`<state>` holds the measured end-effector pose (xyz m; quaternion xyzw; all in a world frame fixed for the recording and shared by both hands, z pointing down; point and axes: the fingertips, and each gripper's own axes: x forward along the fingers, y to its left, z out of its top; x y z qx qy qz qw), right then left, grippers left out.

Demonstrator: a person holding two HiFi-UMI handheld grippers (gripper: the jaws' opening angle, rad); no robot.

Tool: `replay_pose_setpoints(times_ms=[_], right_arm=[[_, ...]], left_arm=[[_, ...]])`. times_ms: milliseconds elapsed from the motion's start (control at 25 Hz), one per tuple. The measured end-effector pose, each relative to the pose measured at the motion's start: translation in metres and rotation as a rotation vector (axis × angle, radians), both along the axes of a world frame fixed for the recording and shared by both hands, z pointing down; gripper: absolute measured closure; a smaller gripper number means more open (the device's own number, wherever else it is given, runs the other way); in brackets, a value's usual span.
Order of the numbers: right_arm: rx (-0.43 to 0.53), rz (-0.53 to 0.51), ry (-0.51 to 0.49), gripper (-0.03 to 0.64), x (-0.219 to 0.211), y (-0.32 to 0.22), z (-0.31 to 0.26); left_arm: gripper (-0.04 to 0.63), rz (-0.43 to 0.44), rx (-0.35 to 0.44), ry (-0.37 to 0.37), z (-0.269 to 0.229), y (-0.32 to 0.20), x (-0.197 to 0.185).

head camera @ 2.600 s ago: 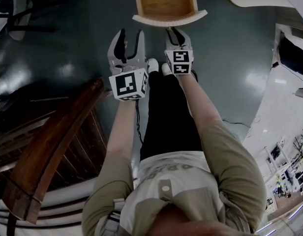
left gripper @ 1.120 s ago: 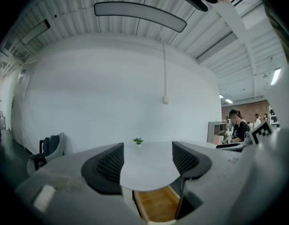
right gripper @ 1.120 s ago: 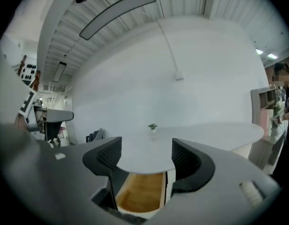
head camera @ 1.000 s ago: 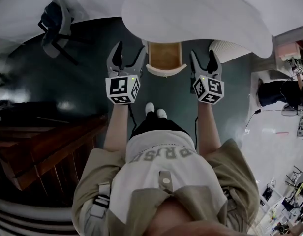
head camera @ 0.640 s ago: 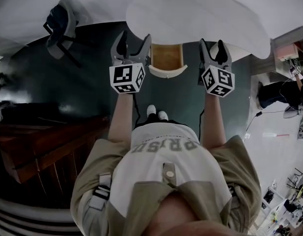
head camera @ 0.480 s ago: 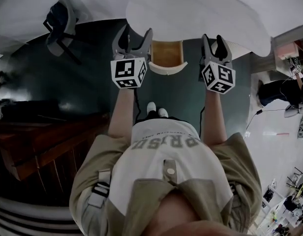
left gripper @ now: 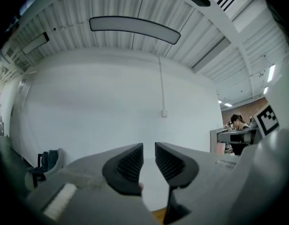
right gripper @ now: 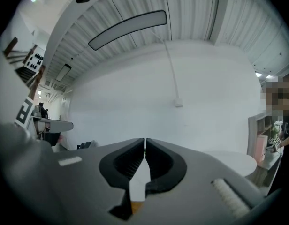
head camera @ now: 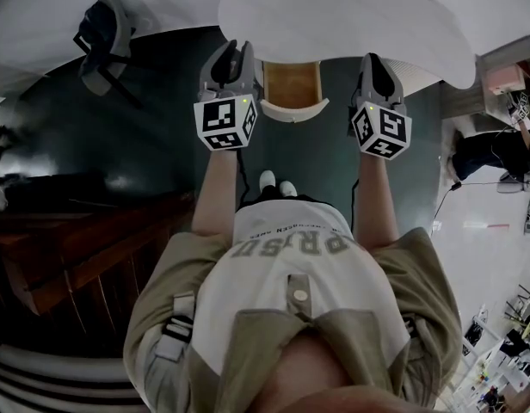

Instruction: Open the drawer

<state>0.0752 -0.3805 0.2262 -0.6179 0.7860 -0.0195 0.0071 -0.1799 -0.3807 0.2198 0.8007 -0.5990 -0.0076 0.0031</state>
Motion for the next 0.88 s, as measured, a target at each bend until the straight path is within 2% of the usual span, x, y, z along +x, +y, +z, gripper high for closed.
replay_pose_setpoints(times_ms=[160, 560, 880], right_arm=[[-0.018, 0.012, -0.011, 0.612, 0.003, -0.001, 0.005], [-0.024, 0.006, -0.037, 0.614, 0.002, 0.0, 0.008], [-0.03, 0.016, -0.017, 0.617, 0.003, 0.002, 0.014]], left_arm=[[0.588, -0.03, 0.036, -0.004, -0.003, 0.003, -0.006], [0.588, -0.033, 0.023, -0.011, -0.001, 0.002, -0.012], [0.588, -0.044, 0.02, 0.005, 0.0, 0.002, -0.019]])
